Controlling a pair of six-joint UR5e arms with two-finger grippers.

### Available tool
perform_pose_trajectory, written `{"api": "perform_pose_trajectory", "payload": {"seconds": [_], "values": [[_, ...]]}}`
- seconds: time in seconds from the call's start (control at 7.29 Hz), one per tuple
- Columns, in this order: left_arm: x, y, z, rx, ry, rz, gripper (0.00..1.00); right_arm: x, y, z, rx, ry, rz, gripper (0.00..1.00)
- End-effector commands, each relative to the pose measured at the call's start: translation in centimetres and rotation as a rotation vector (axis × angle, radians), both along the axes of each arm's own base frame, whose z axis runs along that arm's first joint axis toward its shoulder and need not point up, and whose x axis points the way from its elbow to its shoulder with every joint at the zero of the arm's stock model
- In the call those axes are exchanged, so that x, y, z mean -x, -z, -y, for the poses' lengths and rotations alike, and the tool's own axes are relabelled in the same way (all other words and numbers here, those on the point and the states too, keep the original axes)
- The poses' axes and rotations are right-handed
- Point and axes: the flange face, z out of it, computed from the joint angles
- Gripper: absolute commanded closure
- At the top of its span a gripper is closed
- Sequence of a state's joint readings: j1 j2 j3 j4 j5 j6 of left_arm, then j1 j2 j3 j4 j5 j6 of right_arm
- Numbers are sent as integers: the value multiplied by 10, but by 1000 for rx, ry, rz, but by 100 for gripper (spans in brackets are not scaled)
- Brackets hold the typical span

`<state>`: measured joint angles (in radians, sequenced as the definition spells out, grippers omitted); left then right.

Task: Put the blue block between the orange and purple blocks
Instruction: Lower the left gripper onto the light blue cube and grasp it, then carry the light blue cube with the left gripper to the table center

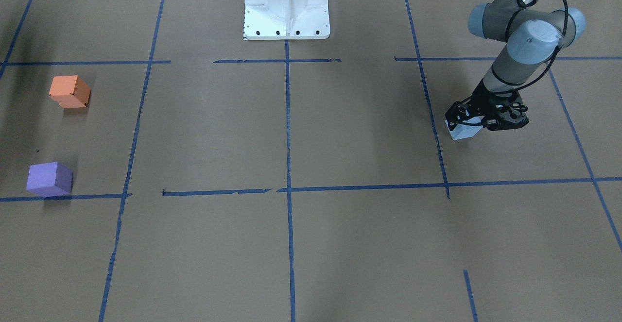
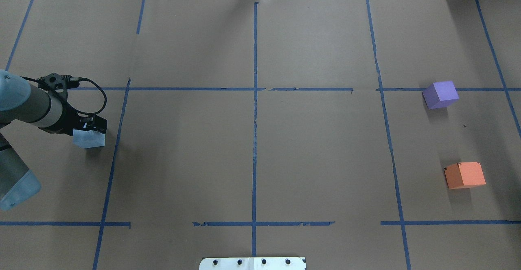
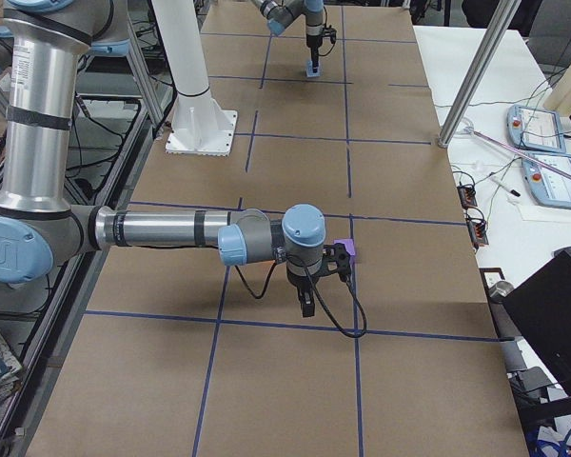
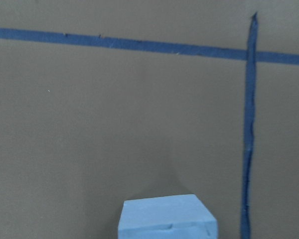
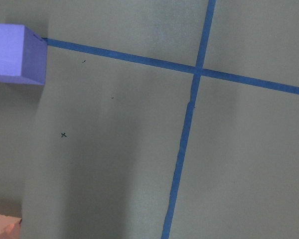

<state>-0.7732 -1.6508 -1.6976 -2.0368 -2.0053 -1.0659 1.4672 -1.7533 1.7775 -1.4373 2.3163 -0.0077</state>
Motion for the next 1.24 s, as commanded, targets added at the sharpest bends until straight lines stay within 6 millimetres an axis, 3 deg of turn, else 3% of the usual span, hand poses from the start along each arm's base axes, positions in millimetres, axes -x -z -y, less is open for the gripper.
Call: {"api": "perform_pose_trajectory", "payload": {"seconds": [0.0,0.14,0.27,0.55,0.82,0.96,1.1], "values": [[-4,-1,0,0,-7,1,71,0,0,0,0,-1,0,0],[-3,11,0,-12,-10,-15,87,0,0,0,0,1,0,0],[-9,40,5,-48,-6,-50,87,0,0,0,0,1,0,0],[-51,139,42,-154,-3,-152,85,0,0,0,0,1,0,0],[-139,230,32,-122,-55,-129,83,0,0,0,1,0,2,0],[-180,269,13,-100,-17,-102,82,0,0,1,2,0,1,0],[-217,301,11,-60,5,-109,82,1,0,1,1,0,2,0]]}}
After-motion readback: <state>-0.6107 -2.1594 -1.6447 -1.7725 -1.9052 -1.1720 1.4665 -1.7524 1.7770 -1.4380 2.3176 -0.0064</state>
